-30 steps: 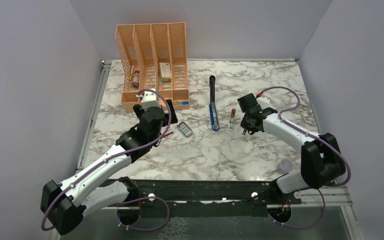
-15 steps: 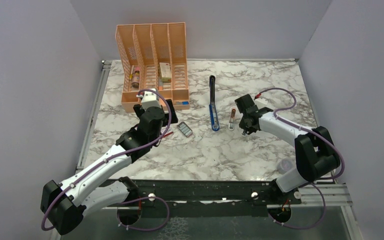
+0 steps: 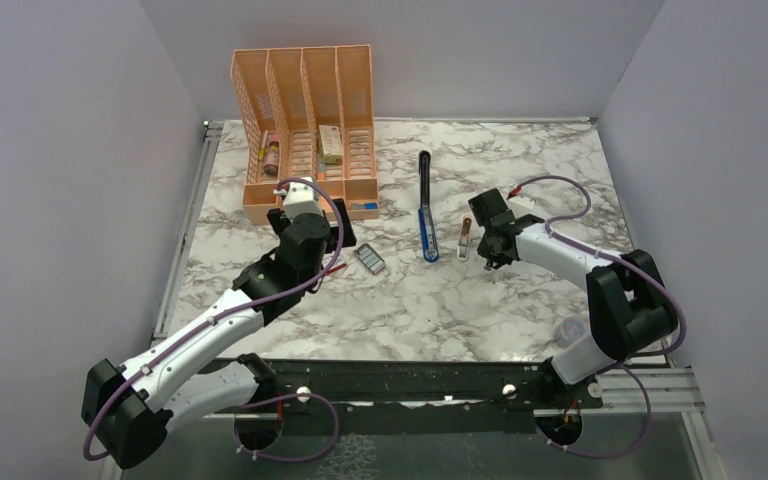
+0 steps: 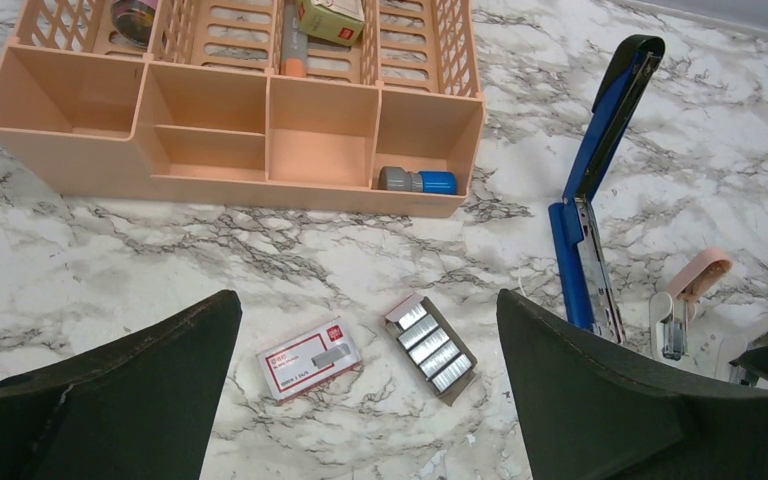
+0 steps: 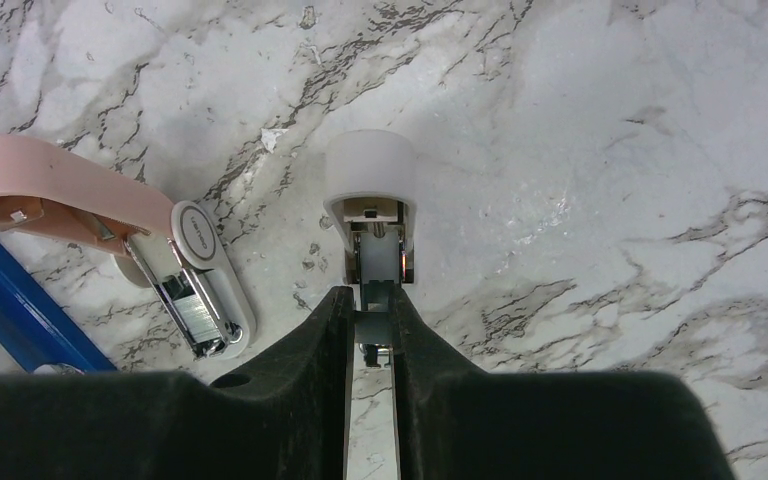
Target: Load the staples into the stapler
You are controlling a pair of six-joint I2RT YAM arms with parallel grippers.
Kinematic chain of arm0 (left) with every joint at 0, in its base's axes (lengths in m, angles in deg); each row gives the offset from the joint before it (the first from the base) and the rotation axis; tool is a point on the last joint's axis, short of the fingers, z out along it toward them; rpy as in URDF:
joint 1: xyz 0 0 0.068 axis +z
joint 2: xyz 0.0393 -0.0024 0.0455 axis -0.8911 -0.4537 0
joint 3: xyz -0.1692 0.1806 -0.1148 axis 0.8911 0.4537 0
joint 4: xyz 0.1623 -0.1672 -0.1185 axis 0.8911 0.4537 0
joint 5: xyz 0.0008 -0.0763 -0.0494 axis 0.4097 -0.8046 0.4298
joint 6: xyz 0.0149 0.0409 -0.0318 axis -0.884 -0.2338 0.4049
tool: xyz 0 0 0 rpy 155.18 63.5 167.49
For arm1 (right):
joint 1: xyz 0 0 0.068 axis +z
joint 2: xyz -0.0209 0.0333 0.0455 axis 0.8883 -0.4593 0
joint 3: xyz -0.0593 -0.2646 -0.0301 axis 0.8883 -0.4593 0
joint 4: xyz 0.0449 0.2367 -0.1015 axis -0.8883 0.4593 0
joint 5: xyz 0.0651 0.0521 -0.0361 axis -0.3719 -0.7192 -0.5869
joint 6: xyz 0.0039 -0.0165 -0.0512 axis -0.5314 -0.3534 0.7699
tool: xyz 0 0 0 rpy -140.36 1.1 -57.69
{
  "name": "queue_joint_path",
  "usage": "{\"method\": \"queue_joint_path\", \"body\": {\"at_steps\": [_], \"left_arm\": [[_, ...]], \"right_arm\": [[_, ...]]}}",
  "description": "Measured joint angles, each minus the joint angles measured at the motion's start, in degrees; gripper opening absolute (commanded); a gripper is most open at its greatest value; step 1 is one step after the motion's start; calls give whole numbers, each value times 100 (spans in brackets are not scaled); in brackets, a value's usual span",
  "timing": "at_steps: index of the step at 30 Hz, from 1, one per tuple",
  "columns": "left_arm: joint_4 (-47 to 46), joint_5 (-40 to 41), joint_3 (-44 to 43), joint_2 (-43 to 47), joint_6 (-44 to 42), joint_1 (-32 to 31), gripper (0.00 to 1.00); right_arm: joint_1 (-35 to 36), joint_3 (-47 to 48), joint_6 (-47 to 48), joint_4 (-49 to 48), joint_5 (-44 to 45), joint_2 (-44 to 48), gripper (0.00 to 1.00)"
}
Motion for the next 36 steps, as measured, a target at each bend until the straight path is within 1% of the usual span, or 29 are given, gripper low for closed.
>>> {"method": "queue_joint_path", "body": {"at_steps": [19, 36], "left_arm": [[0, 0, 0, -26, 0, 0, 99], [0, 0, 0, -26, 0, 0, 99]], "right_arm": [[0, -92, 48, -11, 136, 129, 21], [0, -247, 114, -380, 122, 162, 21]]}}
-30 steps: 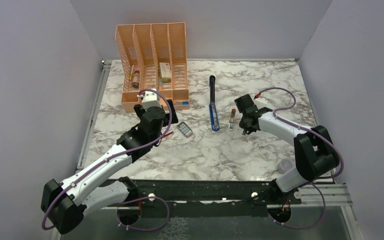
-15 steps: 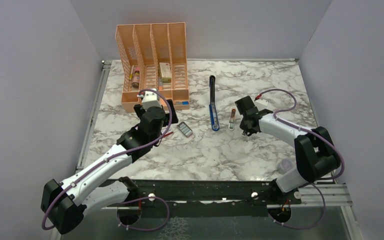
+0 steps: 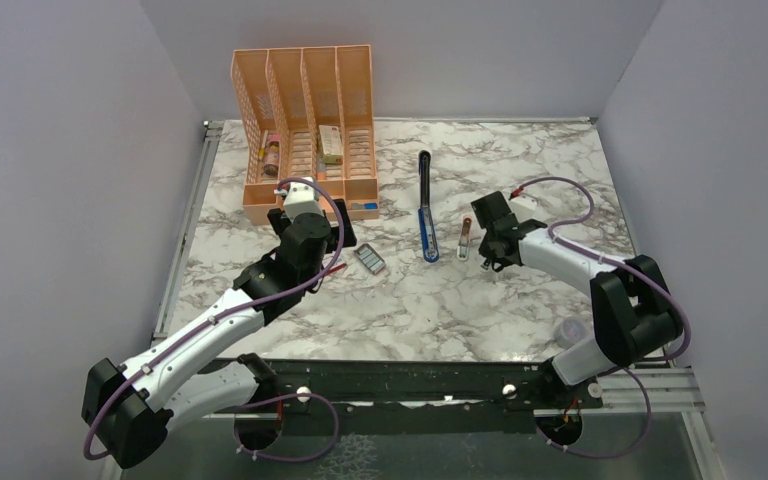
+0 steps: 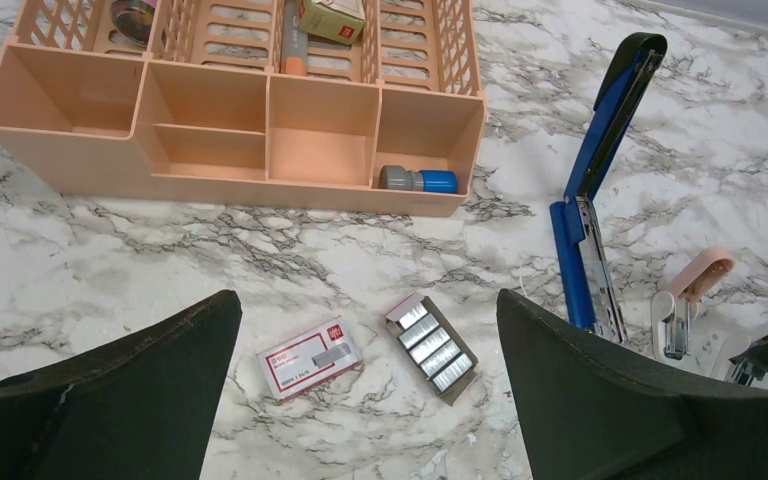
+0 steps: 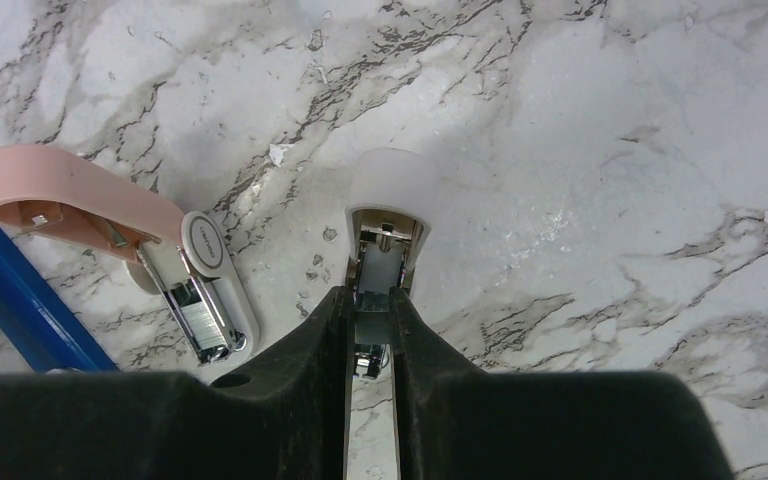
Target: Load the staples into the stapler
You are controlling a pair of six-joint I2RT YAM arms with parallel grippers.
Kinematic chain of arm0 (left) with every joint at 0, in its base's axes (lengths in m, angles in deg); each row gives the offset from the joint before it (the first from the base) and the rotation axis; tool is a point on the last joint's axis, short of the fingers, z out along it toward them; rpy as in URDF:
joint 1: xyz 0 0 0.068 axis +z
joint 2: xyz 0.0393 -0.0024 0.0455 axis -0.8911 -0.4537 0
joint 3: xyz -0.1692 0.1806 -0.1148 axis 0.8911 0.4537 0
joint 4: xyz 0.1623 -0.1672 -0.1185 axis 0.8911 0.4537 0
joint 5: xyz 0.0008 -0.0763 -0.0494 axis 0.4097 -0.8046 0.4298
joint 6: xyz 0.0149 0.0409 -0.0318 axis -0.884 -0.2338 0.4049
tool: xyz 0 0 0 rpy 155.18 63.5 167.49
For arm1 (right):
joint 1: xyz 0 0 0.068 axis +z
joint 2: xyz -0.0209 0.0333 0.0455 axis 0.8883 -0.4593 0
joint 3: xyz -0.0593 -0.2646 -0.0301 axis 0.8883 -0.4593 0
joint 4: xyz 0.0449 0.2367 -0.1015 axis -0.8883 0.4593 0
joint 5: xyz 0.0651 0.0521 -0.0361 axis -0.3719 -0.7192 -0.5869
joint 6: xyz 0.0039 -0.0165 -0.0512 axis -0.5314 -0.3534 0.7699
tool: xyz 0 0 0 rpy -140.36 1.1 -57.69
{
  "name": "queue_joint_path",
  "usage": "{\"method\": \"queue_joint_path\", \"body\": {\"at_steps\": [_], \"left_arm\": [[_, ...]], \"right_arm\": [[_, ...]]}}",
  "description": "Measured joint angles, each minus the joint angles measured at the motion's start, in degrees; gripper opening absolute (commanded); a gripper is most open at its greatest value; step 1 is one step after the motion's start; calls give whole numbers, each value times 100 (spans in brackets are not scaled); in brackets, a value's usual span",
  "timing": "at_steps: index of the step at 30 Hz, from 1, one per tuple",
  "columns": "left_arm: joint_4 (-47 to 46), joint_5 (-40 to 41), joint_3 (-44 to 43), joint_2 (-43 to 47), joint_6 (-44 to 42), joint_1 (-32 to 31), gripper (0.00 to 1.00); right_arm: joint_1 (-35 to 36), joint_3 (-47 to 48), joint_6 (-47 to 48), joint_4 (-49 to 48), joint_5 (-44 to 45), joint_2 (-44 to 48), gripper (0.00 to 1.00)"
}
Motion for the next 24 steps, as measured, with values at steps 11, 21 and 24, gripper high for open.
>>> {"method": "queue_joint_path", "body": {"at_steps": [11, 21, 24], "left_arm": [[0, -2, 0, 0, 0, 0, 99], [0, 0, 0, 0, 0, 0, 99], [0, 0, 0, 0, 0, 0, 99]], "right_arm": [[0, 2, -68, 11, 0, 153, 21], [0, 2, -225, 15, -17, -17, 21], [0, 2, -271, 11, -22, -57, 21]]}}
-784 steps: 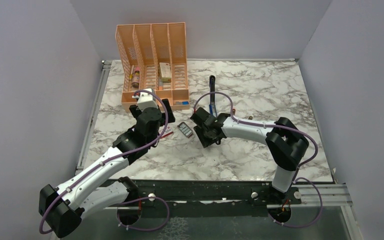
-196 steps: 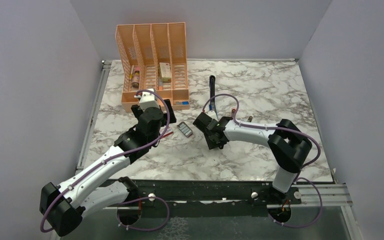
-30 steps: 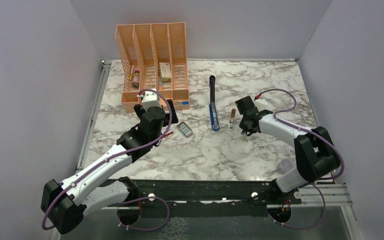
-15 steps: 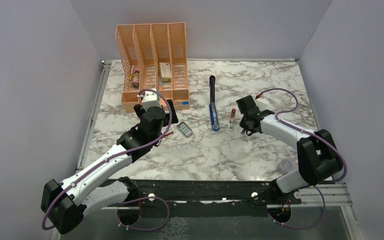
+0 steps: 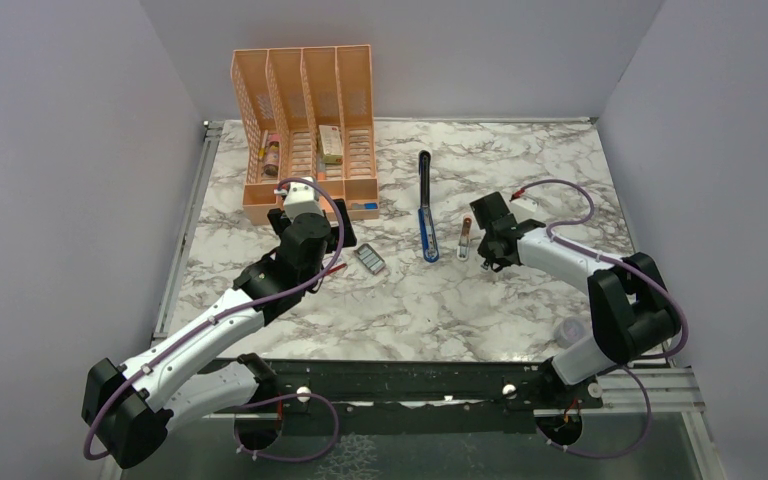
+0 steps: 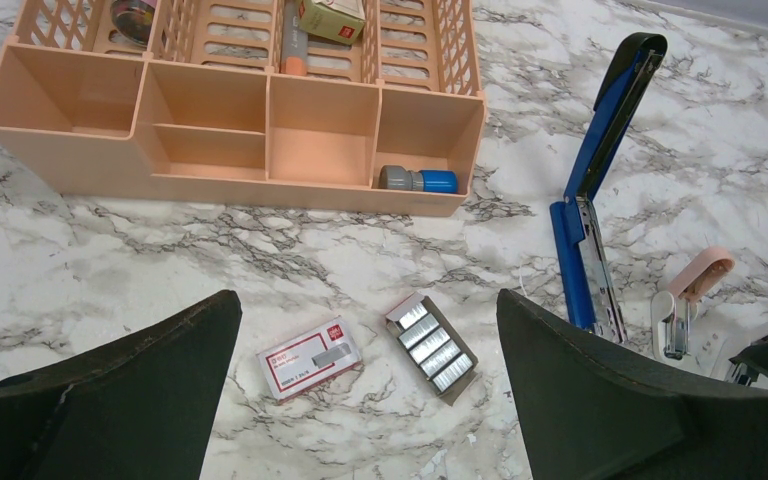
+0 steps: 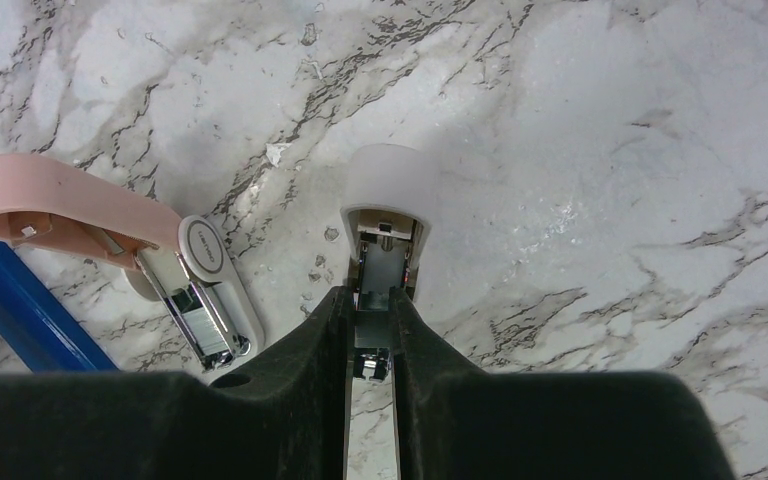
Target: Load the staples into the stapler
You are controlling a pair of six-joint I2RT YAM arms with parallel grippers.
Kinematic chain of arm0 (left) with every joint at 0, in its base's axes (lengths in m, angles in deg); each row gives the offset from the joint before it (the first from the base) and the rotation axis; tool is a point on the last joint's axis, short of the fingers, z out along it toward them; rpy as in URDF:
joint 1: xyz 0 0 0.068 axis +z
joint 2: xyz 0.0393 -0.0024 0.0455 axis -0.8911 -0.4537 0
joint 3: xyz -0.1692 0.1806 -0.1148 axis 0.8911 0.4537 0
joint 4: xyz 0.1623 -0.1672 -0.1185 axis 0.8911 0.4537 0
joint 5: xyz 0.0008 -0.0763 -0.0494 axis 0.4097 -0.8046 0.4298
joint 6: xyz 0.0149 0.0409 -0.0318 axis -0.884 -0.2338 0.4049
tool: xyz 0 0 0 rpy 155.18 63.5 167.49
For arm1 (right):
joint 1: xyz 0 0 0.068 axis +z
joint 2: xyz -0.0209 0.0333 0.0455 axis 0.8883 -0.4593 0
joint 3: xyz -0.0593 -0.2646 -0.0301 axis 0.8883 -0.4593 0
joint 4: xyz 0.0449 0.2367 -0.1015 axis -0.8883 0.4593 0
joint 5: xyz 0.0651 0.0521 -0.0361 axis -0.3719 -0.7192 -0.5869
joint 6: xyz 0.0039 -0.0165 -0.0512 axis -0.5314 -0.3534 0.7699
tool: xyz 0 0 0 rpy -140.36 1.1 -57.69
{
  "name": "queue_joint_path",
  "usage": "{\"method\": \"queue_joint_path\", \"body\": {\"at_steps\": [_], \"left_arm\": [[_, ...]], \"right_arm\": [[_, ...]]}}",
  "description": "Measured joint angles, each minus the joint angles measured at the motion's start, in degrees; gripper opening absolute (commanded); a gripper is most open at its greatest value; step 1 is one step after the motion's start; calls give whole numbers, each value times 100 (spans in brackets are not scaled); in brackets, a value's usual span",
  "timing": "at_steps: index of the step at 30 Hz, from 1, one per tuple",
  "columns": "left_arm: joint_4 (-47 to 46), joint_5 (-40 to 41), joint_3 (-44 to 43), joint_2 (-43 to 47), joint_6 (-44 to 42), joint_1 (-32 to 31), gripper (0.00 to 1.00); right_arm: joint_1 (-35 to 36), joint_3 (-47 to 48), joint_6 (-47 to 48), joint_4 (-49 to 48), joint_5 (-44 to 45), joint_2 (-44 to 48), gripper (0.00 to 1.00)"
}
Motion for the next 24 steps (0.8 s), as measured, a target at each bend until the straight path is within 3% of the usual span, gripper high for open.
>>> {"method": "queue_joint_path", "body": {"at_steps": [24], "left_arm": [[0, 0, 0, 0, 0, 0, 99]], "right_arm": [[0, 0, -192, 146, 2, 13, 21]]}}
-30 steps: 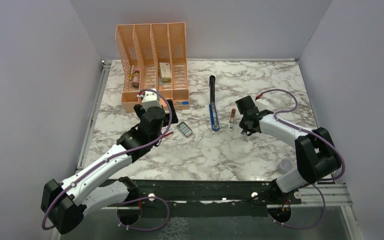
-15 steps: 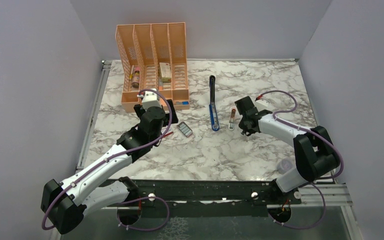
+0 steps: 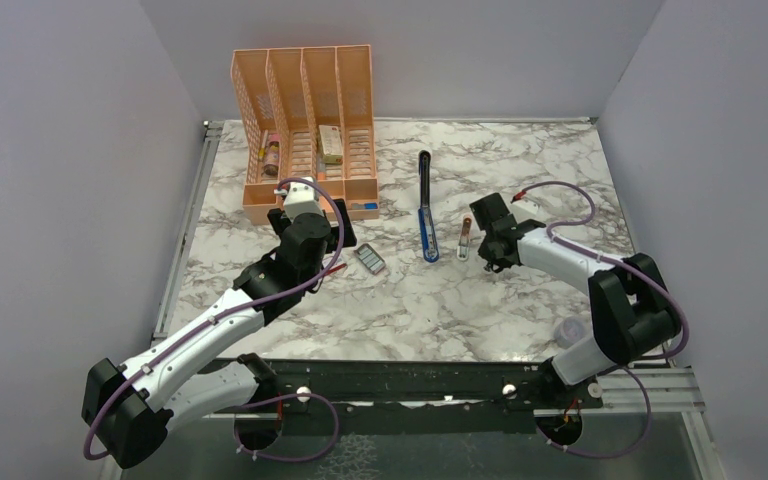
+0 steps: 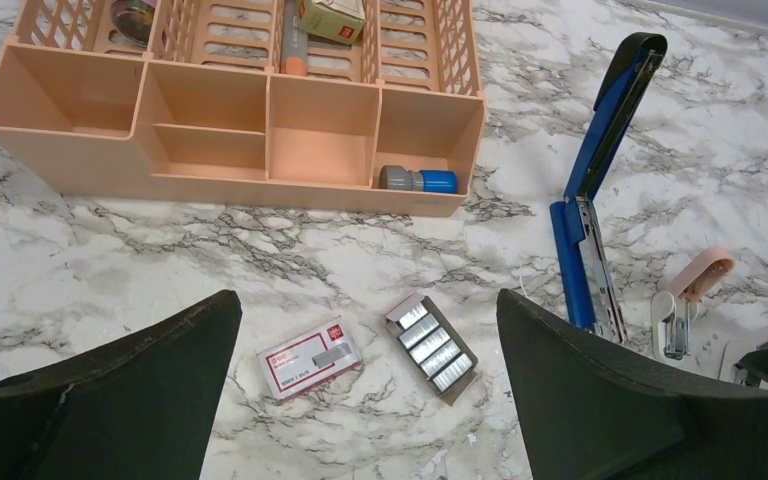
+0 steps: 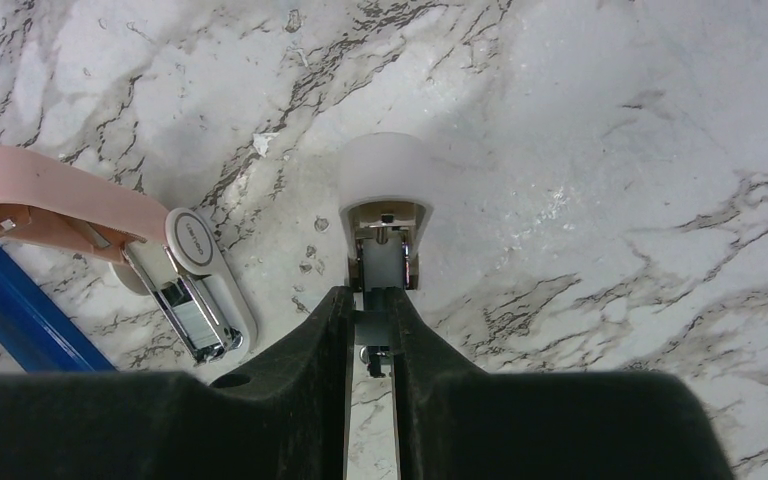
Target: Load the staples into the stapler
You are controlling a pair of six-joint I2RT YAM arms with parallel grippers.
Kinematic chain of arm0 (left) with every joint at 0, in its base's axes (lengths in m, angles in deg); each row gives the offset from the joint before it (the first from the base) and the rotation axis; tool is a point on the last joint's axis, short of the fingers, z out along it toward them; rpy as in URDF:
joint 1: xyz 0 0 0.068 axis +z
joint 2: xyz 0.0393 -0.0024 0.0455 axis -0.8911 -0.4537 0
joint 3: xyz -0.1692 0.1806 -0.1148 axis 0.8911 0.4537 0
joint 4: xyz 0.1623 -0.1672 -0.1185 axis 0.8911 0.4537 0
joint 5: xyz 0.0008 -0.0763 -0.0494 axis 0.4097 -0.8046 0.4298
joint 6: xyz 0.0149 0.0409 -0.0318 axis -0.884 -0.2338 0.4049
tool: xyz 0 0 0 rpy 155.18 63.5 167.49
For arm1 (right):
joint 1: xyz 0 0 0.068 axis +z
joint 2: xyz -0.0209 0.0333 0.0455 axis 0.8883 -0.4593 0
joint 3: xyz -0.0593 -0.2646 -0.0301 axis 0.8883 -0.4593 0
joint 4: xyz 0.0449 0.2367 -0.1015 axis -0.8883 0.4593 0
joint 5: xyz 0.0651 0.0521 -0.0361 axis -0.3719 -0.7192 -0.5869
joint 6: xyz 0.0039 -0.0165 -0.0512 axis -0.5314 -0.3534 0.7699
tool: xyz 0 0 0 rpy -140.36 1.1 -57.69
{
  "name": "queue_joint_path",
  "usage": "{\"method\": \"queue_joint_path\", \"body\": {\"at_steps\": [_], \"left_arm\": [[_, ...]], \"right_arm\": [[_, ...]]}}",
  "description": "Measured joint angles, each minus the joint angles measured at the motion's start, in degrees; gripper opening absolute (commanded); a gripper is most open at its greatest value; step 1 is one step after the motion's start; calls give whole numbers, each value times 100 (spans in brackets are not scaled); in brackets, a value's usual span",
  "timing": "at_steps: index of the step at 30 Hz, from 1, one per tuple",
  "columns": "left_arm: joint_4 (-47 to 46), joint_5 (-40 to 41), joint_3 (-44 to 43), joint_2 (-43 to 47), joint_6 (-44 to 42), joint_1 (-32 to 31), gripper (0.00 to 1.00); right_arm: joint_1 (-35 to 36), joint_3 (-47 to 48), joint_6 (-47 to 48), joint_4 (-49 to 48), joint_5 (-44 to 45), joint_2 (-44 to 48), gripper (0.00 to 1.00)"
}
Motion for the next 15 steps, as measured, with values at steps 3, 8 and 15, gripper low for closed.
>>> {"method": "queue_joint_path", "body": {"at_steps": [3, 8, 15], "left_arm": [[0, 0, 0, 0, 0, 0, 99], [0, 0, 0, 0, 0, 0, 99], [0, 0, 0, 0, 0, 0, 99]], "right_arm": [[0, 2, 74, 17, 0, 39, 21], [0, 2, 151, 59, 2, 208, 21], [0, 4, 201, 107, 9, 302, 21]]}}
